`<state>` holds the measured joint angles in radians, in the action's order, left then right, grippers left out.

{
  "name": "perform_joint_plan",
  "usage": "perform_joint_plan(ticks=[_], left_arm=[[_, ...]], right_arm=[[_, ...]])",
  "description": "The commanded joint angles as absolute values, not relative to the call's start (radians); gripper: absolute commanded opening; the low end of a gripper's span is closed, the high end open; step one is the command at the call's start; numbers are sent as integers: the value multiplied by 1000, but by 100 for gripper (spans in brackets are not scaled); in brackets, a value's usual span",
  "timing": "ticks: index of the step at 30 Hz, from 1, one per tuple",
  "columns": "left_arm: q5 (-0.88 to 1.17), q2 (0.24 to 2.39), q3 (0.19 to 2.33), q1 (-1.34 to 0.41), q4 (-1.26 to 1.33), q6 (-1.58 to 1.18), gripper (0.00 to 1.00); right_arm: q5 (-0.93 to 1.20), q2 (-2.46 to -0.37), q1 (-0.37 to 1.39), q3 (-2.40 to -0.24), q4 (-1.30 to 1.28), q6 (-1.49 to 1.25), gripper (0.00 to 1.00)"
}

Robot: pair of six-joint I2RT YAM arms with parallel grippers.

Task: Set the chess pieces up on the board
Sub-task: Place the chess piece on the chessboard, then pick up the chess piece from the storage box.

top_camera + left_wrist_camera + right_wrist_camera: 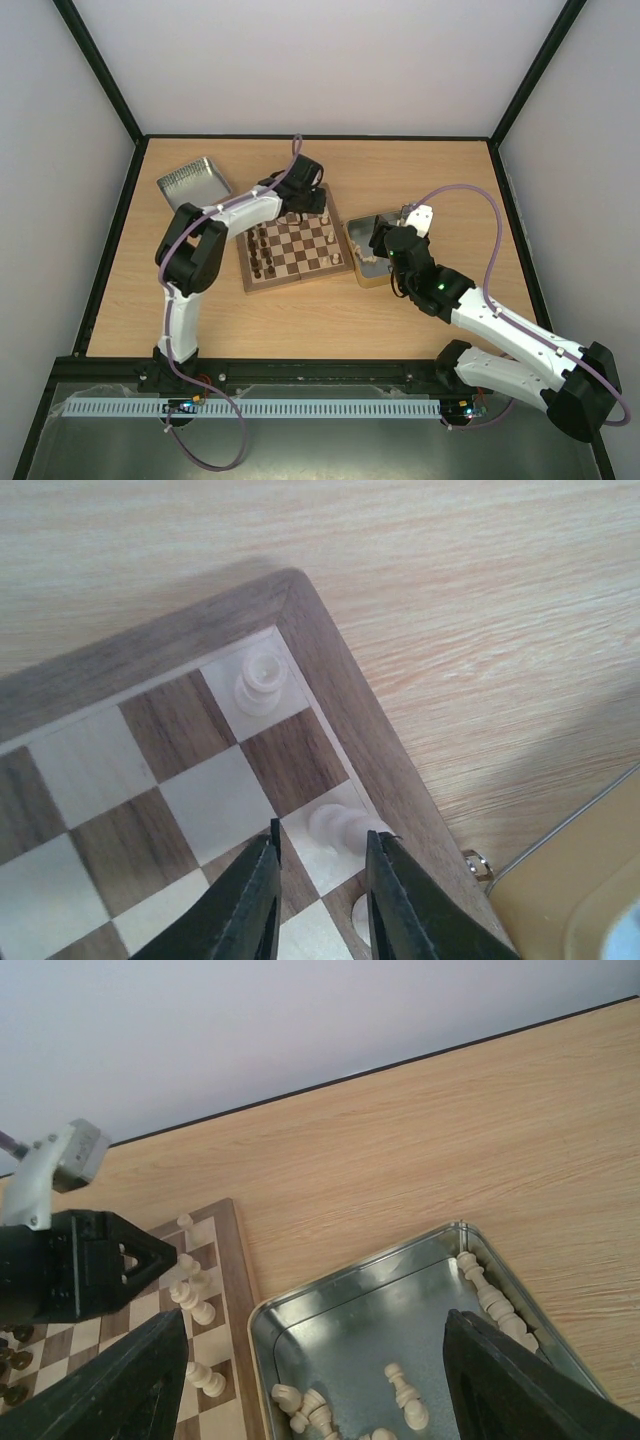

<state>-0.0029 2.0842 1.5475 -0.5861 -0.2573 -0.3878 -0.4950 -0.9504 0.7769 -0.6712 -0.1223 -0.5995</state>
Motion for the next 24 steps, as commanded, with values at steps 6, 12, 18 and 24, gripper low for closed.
perform_joint_plan(ticks=[6, 12, 18, 24], left_arm=[[130, 1866, 1507, -504, -247, -495, 37], [148, 1700, 1374, -446, -229, -563, 39], [109, 1480, 1190, -421, -214, -566, 42], [138, 1313, 1030, -407, -199, -580, 43]], right_arm=[[-499, -1020, 765, -748, -140, -629, 68], [-444, -1165, 692, -821, -216, -682, 68], [-244, -1359, 541, -861, -275, -693, 67], [-73, -1536, 480, -917, -317, -599, 52]])
